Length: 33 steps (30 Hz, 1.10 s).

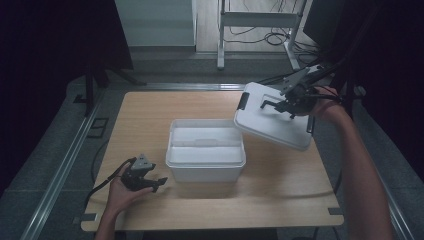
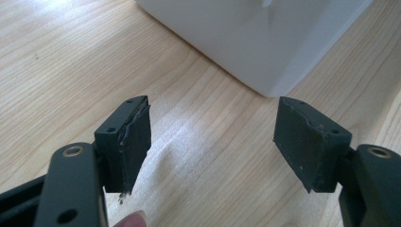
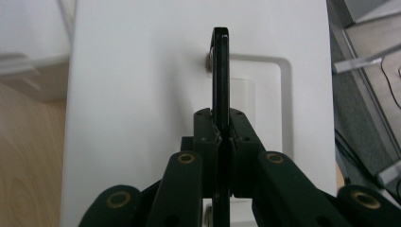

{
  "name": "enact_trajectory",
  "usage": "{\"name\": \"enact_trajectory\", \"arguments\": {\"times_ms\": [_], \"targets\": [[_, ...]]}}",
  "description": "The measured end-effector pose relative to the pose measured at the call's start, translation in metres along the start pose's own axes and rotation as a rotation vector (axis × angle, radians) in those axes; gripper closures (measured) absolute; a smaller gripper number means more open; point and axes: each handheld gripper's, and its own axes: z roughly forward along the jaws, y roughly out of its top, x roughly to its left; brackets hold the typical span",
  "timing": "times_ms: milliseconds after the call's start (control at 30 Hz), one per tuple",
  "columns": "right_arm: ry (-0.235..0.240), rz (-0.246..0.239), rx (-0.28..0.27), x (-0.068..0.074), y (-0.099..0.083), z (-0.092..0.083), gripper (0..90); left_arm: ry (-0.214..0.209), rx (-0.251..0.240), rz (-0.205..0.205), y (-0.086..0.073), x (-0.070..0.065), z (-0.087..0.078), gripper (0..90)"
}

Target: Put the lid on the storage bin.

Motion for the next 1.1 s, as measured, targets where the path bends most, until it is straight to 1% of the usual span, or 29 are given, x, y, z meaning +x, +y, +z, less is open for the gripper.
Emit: {"name": "enact_trajectory", "arguments": {"times_ms": [100,200,300,333,400,433,500,767,800,867,933,1033,1100], "targets": [[0.016,-0.032,-0.013,0.009,0.017,0.001,83.8,-0.005,-0.001,0.006,0.002,0.0,0.002,28.5],[0.032,-0.048,-0.031,0.018,0.035,0.007,83.8,-0.013,0.001,0.013,0.004,0.001,0.003,28.4],[0.058,-0.075,-0.05,0.029,0.053,0.015,83.8,-0.016,0.003,0.025,0.006,0.0,0.005,28.4],[0.068,-0.083,-0.054,0.033,0.059,0.018,83.8,-0.023,-0.001,0.02,0.007,0.001,0.005,28.4],[0.084,-0.103,-0.055,0.041,0.071,0.024,83.8,-0.021,0.002,0.021,0.007,0.001,0.006,28.4],[0.091,-0.116,-0.065,0.044,0.076,0.027,83.8,-0.02,0.004,0.022,0.007,0.002,0.006,28.4],[0.115,-0.124,-0.078,0.05,0.085,0.033,83.8,-0.021,0.001,0.021,0.007,0.002,0.006,28.4],[0.167,-0.171,-0.096,0.068,0.107,0.055,83.8,-0.022,0.007,0.02,0.007,0.002,0.006,28.4],[0.169,-0.168,-0.095,0.07,0.109,0.056,83.8,-0.022,0.009,0.02,0.007,0.002,0.006,28.4],[0.179,-0.169,-0.11,0.074,0.112,0.06,83.8,-0.022,0.01,0.019,0.007,0.001,0.007,28.4],[0.183,-0.172,-0.107,0.076,0.114,0.061,83.8,-0.023,0.009,0.019,0.007,0.001,0.007,28.4],[0.199,-0.197,-0.103,0.083,0.123,0.066,83.8,-0.025,0.01,0.019,0.007,0.001,0.007,28.4],[0.2,-0.208,-0.098,0.087,0.128,0.069,83.8,-0.025,0.013,0.023,0.007,0.001,0.007,28.5]]}}
